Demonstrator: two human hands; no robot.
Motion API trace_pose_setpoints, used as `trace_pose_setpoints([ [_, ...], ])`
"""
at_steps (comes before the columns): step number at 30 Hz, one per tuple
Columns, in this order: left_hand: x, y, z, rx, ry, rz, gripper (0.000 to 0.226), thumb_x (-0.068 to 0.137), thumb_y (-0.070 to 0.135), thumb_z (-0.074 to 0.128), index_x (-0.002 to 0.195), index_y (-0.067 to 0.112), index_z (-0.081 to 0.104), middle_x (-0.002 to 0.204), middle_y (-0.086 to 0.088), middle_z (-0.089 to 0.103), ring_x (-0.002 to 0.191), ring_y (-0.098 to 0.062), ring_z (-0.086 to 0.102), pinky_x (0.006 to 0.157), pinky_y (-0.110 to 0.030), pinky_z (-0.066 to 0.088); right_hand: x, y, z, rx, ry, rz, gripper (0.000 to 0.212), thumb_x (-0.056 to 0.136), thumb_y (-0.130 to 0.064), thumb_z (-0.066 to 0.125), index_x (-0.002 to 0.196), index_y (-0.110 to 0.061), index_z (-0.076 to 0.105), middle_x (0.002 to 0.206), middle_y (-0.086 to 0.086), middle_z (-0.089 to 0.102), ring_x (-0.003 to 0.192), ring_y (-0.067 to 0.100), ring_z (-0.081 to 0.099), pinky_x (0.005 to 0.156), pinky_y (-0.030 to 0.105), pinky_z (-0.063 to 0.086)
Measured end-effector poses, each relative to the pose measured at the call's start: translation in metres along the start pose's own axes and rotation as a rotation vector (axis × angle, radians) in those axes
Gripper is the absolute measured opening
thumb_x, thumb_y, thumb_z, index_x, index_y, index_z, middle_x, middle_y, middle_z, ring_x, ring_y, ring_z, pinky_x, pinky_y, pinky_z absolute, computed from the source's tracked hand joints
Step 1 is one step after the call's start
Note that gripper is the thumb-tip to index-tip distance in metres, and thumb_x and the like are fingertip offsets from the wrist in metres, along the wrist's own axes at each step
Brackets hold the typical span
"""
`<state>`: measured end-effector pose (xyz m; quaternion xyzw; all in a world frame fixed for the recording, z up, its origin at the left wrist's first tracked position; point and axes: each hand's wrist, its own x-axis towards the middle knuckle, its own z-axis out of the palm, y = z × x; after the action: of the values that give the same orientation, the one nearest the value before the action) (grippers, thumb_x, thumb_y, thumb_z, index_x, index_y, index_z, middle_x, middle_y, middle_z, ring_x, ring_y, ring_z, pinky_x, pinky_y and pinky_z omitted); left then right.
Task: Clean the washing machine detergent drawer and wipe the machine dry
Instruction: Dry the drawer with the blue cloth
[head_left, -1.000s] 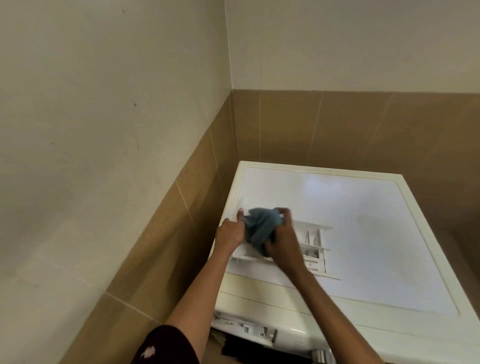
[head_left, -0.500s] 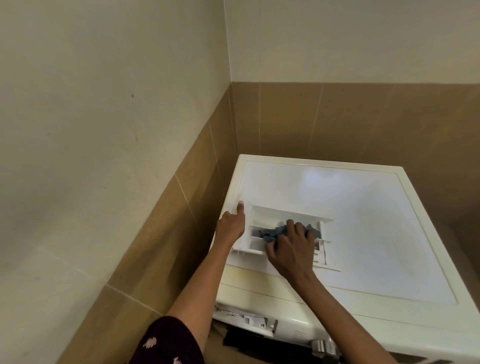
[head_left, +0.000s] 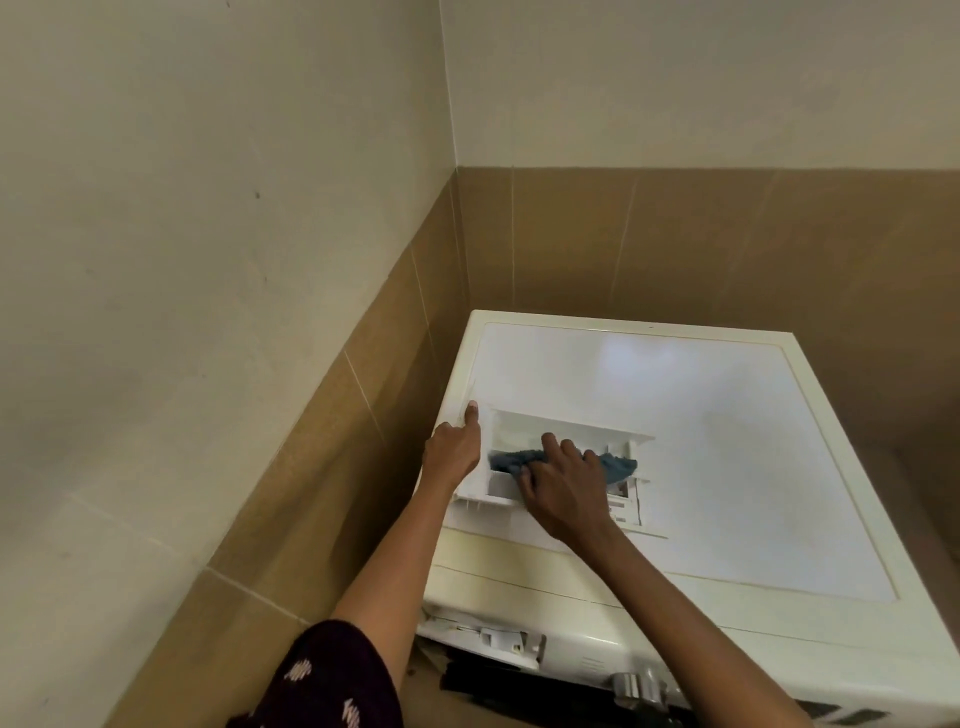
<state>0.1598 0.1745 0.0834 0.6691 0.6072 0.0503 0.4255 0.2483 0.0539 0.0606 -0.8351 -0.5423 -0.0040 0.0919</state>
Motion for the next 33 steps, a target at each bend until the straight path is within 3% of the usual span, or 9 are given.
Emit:
trace_pose_setpoints([
  [2,0.0,0.0,0.001,-0.021,-0.004,-0.013,0.079,0.093,0.063,0.02,0.134,0.0,0.044,0.135,-0.018,0.05,0.12,-0.032,0.052,0.104,-0.042,0.041,-0.004,0.025,-0.002,0.016,-0.038,0.054,0.053,0.093,-0.045,0.023,0.095,-0.023,0.071,0.106,0.001,0.054,0.092,0.023,0.054,0.069,0.034,0.039],
  [4,0.0,0.0,0.002,-0.025,-0.001,-0.019,0.081,0.092,0.065,0.02,0.133,0.0,0.045,0.133,-0.017,0.052,0.118,-0.031,0.053,0.103,-0.043,0.042,-0.015,0.039,-0.001,0.059,-0.035,0.064,0.055,0.089,-0.048,0.023,0.086,-0.021,0.071,0.095,0.002,0.053,0.084,0.023,0.054,0.055,0.029,0.034],
  [7,-0.003,0.001,0.003,-0.036,0.001,-0.022,0.08,0.092,0.064,0.02,0.136,0.0,0.041,0.137,-0.017,0.048,0.121,-0.032,0.051,0.105,-0.042,0.04,-0.022,0.054,0.0,0.254,0.0,0.01,0.036,0.094,-0.039,0.042,0.093,-0.016,0.07,0.092,0.003,0.044,0.084,0.02,0.047,0.065,0.026,0.032],
  [11,-0.005,0.002,0.002,-0.029,-0.01,-0.021,0.082,0.091,0.066,0.019,0.131,0.0,0.047,0.132,-0.017,0.053,0.117,-0.031,0.054,0.104,-0.043,0.041,-0.024,0.07,-0.006,0.376,-0.047,0.145,0.025,0.093,-0.028,0.053,0.096,-0.01,0.07,0.091,0.003,0.04,0.08,0.017,0.044,0.067,0.022,0.028],
  [16,-0.002,0.001,0.0,0.014,-0.033,-0.007,0.076,0.095,0.06,0.016,0.14,0.002,0.036,0.145,-0.017,0.04,0.131,-0.032,0.042,0.11,-0.04,0.032,-0.015,0.055,-0.031,0.455,0.206,0.449,0.035,0.095,-0.028,0.048,0.081,-0.003,0.068,0.093,0.008,0.046,0.076,0.024,0.051,0.068,0.025,0.032],
  [20,-0.002,0.001,-0.002,-0.101,-0.077,-0.034,0.077,0.095,0.06,0.008,0.144,0.005,0.032,0.15,-0.017,0.032,0.137,-0.032,0.034,0.115,-0.041,0.025,0.015,0.008,-0.046,0.643,0.198,0.142,0.021,0.094,-0.021,0.053,0.09,-0.008,0.069,0.098,0.003,0.052,0.088,0.016,0.053,0.073,0.019,0.031],
  [24,0.001,-0.002,-0.002,-0.256,-0.077,-0.003,0.065,0.099,0.049,0.011,0.144,0.006,0.031,0.149,-0.017,0.034,0.137,-0.03,0.034,0.115,-0.039,0.023,0.042,-0.034,-0.013,0.524,0.021,0.001,0.032,0.095,-0.019,0.049,0.126,-0.018,0.057,0.113,0.007,0.063,0.1,0.022,0.056,0.083,0.028,0.042],
  [28,0.002,-0.001,-0.002,-0.256,-0.11,-0.006,0.067,0.099,0.051,0.008,0.142,0.007,0.035,0.145,-0.018,0.039,0.133,-0.031,0.039,0.115,-0.042,0.027,0.032,-0.04,0.006,0.535,0.084,-0.075,0.028,0.094,-0.02,0.05,0.118,-0.017,0.065,0.116,0.006,0.061,0.108,0.023,0.048,0.088,0.025,0.038],
  [33,-0.002,0.002,-0.001,-0.256,-0.101,-0.066,0.072,0.096,0.056,0.006,0.147,0.009,0.024,0.151,-0.017,0.029,0.138,-0.033,0.032,0.116,-0.044,0.025,0.004,-0.027,0.005,0.498,0.013,-0.354,0.027,0.088,-0.004,0.056,0.107,-0.015,0.071,0.117,0.003,0.063,0.108,0.02,0.049,0.084,0.017,0.035],
])
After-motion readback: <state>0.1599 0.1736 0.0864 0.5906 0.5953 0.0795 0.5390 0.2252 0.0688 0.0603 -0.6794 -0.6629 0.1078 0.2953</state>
